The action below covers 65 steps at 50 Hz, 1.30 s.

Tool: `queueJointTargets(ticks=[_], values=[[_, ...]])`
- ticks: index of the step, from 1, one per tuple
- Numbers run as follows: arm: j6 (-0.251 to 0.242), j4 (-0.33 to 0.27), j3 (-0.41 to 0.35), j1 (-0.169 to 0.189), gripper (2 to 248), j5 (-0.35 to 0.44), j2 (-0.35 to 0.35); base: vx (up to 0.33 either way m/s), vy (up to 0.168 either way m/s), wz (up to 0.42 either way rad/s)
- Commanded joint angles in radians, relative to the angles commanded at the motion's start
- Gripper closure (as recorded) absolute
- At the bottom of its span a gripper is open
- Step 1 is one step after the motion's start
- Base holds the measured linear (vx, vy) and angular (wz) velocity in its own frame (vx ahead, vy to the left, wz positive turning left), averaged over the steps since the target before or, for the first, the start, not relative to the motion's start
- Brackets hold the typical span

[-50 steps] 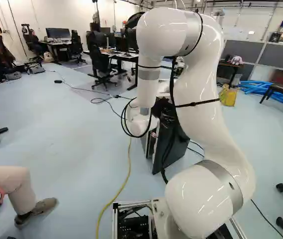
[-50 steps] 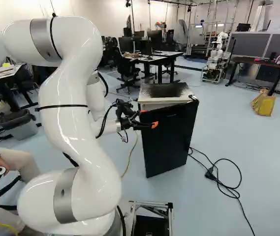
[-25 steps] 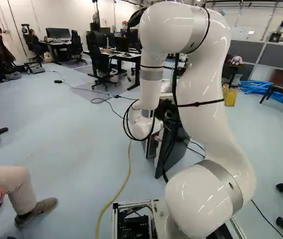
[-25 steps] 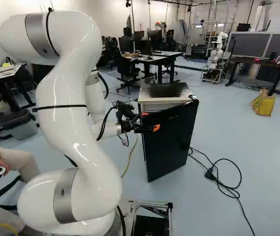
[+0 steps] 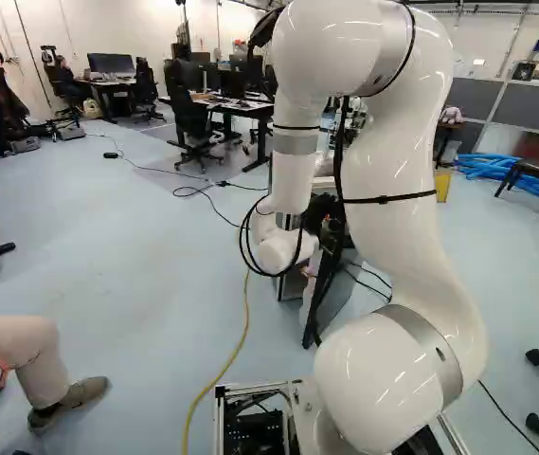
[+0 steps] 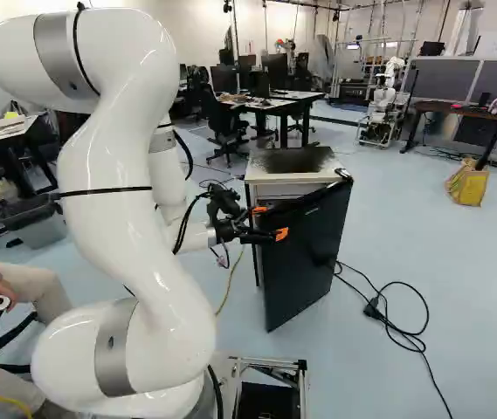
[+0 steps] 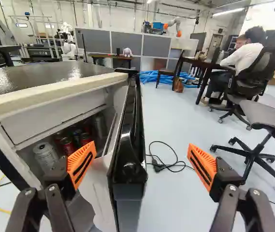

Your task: Grab a drink from the fridge

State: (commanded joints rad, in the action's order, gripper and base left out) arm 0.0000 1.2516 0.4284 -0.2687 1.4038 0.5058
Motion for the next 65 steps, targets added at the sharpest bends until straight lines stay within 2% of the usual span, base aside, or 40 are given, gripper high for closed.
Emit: queueJointTargets(ticks=[37,65], values=[[0.000,0.048,-0.122,0.022,3,0.000,-0.060,0.000,0.000,0.000],[0.000,0.090,-0.185,0.064,3,0.013,-0.088,0.000,0.000,0.000]])
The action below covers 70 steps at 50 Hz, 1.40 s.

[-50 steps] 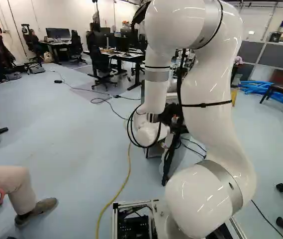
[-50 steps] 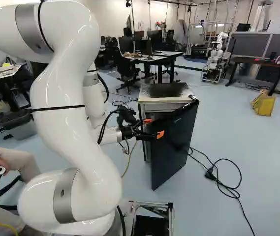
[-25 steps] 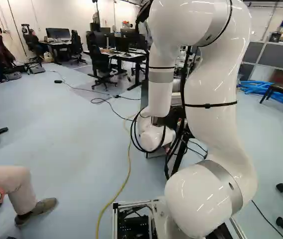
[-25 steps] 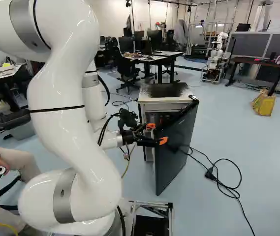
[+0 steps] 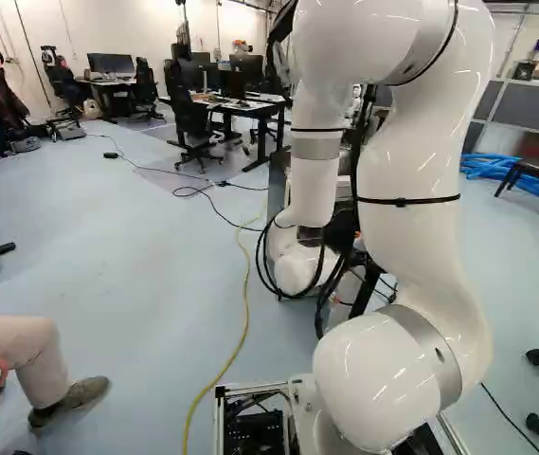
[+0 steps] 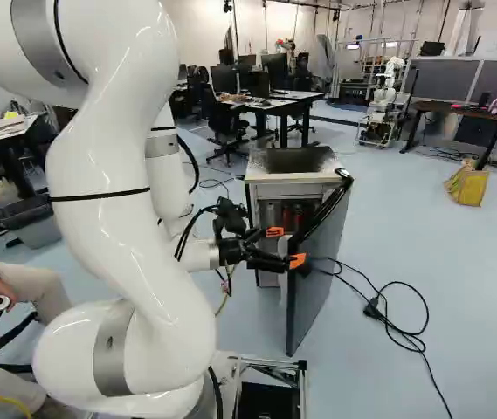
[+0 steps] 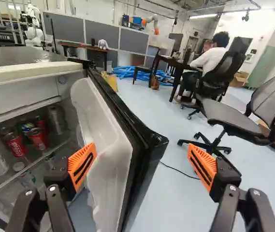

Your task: Grab a drink from the fridge

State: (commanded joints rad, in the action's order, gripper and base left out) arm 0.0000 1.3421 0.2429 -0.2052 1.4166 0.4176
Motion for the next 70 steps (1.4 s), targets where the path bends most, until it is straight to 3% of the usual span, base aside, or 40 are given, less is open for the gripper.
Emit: queueJointTargets(ticks=[37,70], values=[[0.000,0.058,0.029,0.150,3,0.038,0.012,0.000,0.000,0.000],[0.000,0.066,0.122,0.341,3,0.038,0.051,0.000,0.000,0.000]])
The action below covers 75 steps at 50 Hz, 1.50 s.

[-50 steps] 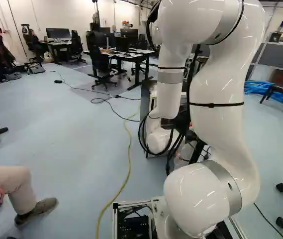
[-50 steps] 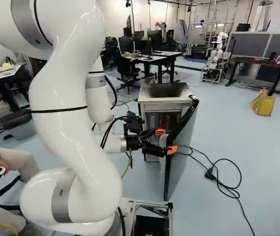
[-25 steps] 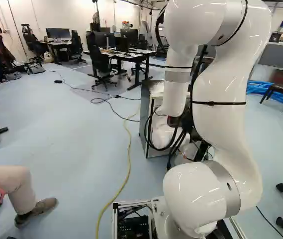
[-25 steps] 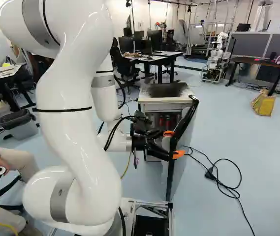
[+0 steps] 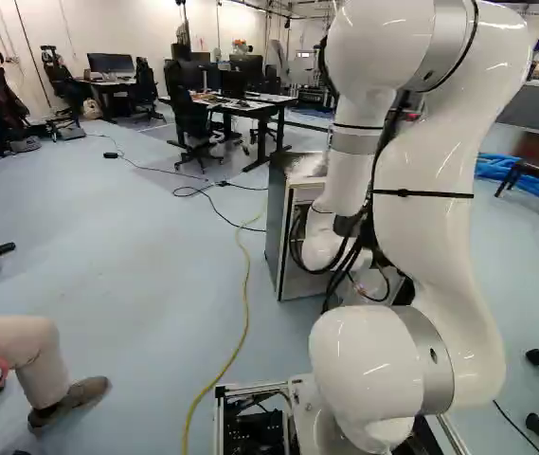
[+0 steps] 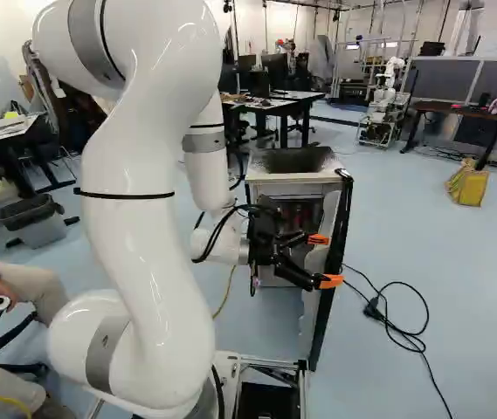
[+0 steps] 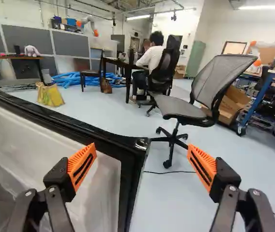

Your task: Grab a drink from the fridge

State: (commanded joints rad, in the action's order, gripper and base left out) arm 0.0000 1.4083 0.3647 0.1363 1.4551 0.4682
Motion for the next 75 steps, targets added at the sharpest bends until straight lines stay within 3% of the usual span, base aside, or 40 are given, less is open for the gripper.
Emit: queueJointTargets(ticks=[29,75], values=[[0.000,0.000,0.119,0.174,3,0.000,0.053,0.000,0.000,0.000],[0.000,0.000,0.370,0.378,3,-0.004,0.174,0.000,0.000,0.000]])
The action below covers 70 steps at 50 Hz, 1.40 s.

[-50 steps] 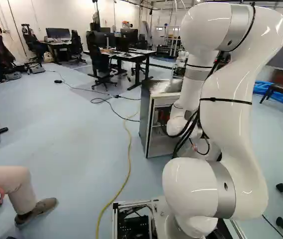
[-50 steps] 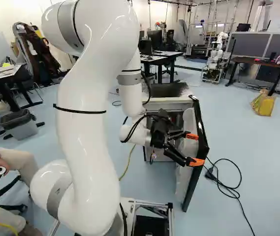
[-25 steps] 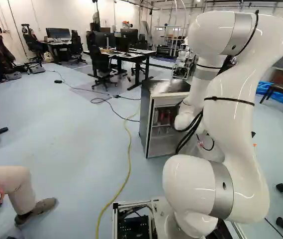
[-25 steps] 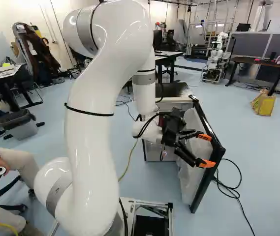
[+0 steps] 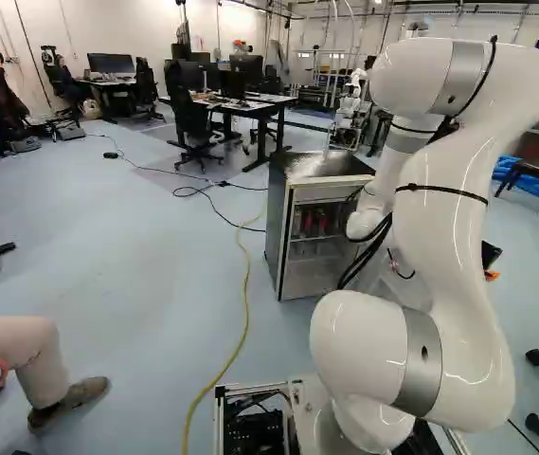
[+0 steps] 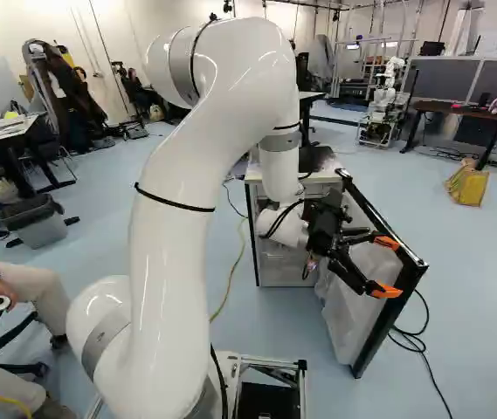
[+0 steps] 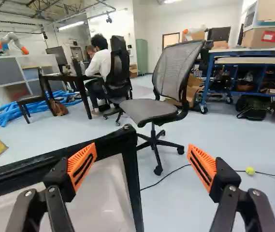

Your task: Grab a drink from the fridge

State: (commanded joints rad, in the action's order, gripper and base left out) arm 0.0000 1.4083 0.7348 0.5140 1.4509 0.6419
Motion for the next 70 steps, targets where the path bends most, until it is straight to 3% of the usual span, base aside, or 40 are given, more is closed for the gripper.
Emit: queueJointTargets(ticks=[21,39,49,70], values=[[0.000,0.000,0.120,0.071,3,-0.047,0.060,0.000,0.000,0.000],[0.000,-0.015,0.120,0.083,3,-0.052,0.060,0.000,0.000,0.000],[0.000,-0.084,0.065,0.083,3,-0.052,0.032,0.000,0.000,0.000],[0.000,-0.299,-0.073,0.074,3,-0.052,-0.045,0.000,0.000,0.000]])
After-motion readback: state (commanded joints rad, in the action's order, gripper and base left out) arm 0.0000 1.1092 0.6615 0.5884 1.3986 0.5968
